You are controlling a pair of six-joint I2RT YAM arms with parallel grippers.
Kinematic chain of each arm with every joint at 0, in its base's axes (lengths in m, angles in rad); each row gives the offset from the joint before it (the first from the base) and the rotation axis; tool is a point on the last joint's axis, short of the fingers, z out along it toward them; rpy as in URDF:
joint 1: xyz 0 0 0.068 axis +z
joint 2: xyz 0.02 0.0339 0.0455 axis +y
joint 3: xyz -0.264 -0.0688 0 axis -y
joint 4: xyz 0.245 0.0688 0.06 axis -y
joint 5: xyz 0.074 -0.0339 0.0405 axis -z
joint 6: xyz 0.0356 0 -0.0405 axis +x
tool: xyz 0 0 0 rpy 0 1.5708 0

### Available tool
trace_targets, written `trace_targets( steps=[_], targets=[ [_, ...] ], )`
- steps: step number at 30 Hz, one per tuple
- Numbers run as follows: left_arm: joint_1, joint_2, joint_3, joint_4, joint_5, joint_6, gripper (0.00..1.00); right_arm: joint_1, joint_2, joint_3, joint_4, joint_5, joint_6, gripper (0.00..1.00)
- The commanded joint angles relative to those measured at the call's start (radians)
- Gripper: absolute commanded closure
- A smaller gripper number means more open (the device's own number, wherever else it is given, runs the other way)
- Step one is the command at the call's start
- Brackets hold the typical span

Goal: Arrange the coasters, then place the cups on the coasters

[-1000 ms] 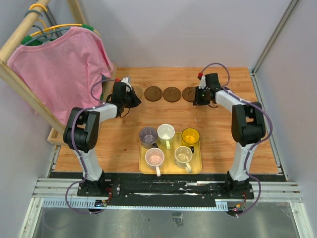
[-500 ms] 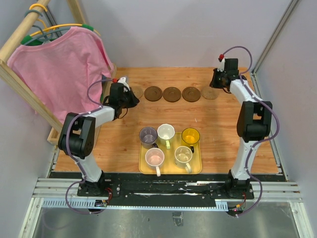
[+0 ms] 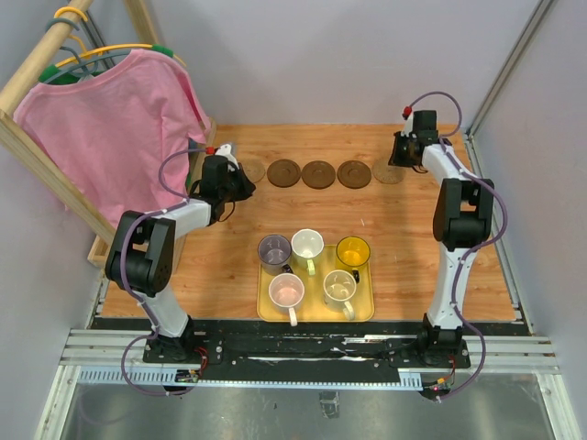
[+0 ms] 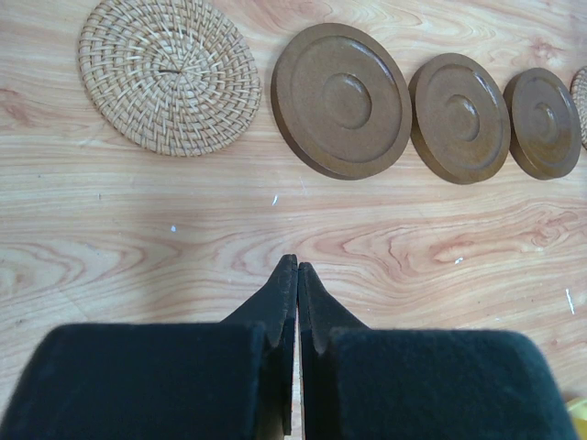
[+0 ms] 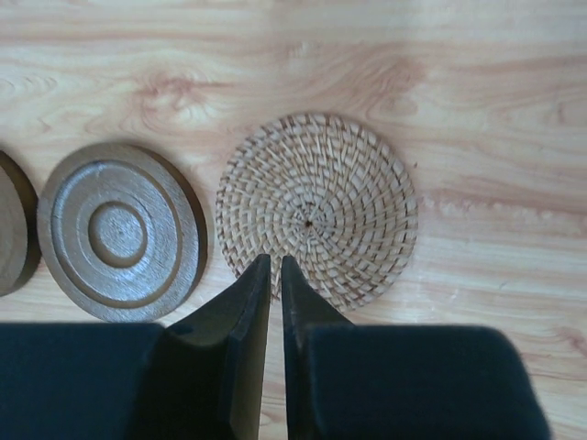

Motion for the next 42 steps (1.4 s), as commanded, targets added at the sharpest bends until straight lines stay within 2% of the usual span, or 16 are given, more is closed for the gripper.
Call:
trace_targets(
  steps=[1, 6, 10, 22, 26, 42],
  targets=[
    [0.005, -0.011, -0.009, 0.039, -0.005, 0.01, 0.99, -0.019, 0.042, 0.065, 0.006, 0.0, -0.019, 0.89],
    [0.005, -0.008, -0.012, 0.041, 0.0, 0.008, 0.99, -0.029, 0.108, 0.134, -0.018, -0.011, -0.01, 0.89],
    [0.005, -0.007, -0.014, 0.041, 0.0, 0.011, 0.99, -0.031, 0.132, 0.127, -0.023, -0.016, -0.005, 0.89],
    [0.005, -0.005, -0.015, 0.033, 0.006, 0.007, 0.99, -0.038, 0.043, -0.063, 0.025, 0.007, 0.025, 0.9],
    [0.006, -0.003, -0.015, 0.035, 0.011, 0.006, 0.99, -0.04, 0.035, -0.081, 0.027, 0.009, 0.025, 0.9],
    [0.005, 0.004, -0.01, 0.02, 0.008, 0.015, 0.99, -0.04, 0.121, 0.073, -0.035, -0.004, 0.01, 0.86]
  ],
)
